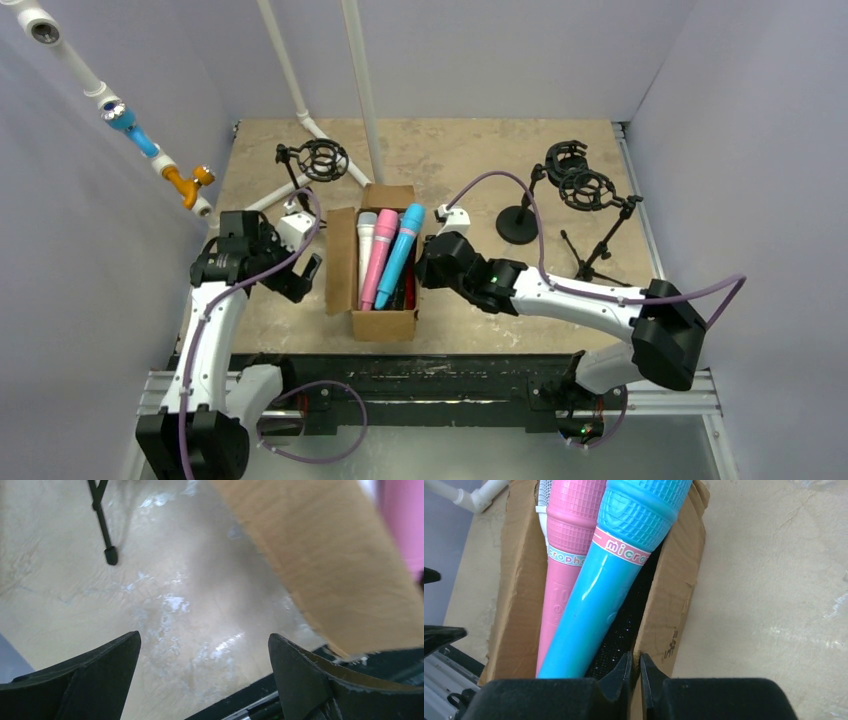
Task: Attach the microphones to the stand
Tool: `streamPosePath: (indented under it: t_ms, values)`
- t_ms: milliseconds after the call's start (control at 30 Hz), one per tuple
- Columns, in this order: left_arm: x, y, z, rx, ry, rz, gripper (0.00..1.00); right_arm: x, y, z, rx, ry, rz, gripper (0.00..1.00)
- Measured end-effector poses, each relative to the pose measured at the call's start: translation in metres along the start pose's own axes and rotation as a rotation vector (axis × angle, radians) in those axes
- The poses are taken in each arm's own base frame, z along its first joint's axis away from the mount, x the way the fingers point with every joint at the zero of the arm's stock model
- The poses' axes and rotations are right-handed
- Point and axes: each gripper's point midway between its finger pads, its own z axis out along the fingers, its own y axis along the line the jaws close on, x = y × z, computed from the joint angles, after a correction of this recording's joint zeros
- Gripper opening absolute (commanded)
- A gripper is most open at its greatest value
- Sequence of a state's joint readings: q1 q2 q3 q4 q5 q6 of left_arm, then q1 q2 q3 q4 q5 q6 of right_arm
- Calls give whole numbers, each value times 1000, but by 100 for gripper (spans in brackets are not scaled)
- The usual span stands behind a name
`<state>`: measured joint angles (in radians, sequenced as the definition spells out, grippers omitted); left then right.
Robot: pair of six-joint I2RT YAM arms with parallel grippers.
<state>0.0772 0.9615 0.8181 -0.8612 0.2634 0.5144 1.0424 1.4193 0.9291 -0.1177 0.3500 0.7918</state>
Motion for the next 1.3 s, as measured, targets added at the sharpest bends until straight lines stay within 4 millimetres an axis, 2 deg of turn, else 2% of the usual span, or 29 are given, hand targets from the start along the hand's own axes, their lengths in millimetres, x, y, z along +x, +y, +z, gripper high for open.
streamPosePath:
  t_ms: [67,167,233,333,500,667,733,833,1033,1133,1300]
  values:
    - [-4,-15,-15,54,-31,11,100,2,-3,-5,8,11,-5,18]
    - [-18,-34,-34,125,-108,11,100,6,-8,-14,23,38,-27,31]
    - [-28,-45,-43,179,-146,-16,100,7,-10,-20,30,52,-38,39]
    - [-42,-56,-48,259,-177,-80,100,7,-10,-28,29,77,-48,43]
    - [-50,-77,-38,375,-153,-185,100,2,-6,-35,24,89,-44,44]
    - [-59,-100,-33,429,-144,-167,100,0,-10,-32,24,106,-15,43]
    - [-63,-104,-29,429,-141,-158,100,-2,-12,-31,25,109,-1,43]
    - [-66,-105,-21,416,-127,-162,95,-6,-11,-30,11,108,18,43]
    - [-62,-106,-2,373,-60,-161,89,-6,-3,-29,-21,110,36,43]
    - [-60,-112,7,369,-21,-138,82,-3,-3,-22,-18,117,40,41]
    - [-54,-112,21,358,41,-150,47,8,-2,-10,-28,136,52,39]
